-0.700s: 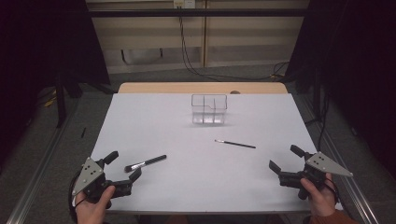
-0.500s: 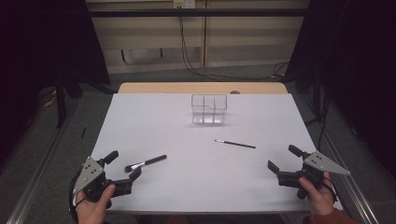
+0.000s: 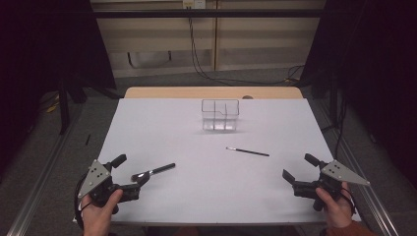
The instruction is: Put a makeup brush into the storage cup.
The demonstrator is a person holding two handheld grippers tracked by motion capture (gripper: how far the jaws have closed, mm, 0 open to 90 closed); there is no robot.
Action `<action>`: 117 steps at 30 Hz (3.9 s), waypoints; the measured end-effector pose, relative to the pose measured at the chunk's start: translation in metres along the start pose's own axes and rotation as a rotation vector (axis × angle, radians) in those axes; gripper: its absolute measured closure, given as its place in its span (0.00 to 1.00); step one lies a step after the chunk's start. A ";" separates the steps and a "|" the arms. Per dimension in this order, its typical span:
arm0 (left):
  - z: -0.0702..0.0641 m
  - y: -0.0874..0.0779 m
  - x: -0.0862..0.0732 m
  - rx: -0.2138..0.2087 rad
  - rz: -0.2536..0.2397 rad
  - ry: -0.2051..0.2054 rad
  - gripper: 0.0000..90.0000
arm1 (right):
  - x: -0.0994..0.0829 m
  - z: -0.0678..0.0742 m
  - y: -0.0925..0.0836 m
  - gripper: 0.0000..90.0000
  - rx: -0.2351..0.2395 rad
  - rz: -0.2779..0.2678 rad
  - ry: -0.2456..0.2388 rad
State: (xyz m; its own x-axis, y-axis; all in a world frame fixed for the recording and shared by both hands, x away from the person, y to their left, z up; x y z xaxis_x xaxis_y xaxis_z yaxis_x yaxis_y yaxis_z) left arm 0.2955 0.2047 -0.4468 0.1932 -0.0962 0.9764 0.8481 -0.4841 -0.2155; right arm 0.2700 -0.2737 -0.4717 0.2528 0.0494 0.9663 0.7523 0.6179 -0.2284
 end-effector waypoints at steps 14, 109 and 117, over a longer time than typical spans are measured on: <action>0.000 0.020 0.018 -0.008 0.001 0.021 0.04 | -0.001 -0.001 0.001 0.00 -0.005 0.007 -0.001; -0.002 0.086 -0.028 -0.277 0.921 0.450 0.08 | -0.004 0.006 0.006 0.00 0.022 0.053 -0.033; 0.000 0.085 -0.041 -0.334 0.974 0.494 0.06 | -0.003 0.007 0.006 0.00 0.020 0.051 -0.035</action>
State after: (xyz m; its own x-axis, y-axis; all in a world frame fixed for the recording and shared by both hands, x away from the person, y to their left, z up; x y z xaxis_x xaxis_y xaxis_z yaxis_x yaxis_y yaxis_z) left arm 0.3596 0.1675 -0.5047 0.4190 -0.8534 0.3100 0.2560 -0.2166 -0.9421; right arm 0.2699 -0.2648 -0.4756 0.2684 0.1082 0.9572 0.7264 0.6299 -0.2750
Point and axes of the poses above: each handheld gripper's, and its own axes: y roughly forward along the jaws, x roughly out of its top, z roughly to its left, the point moved 8 cm from there along y, roughly forward along the jaws, and after that the axes turned 11 degrees about x, right-handed, at the moved point
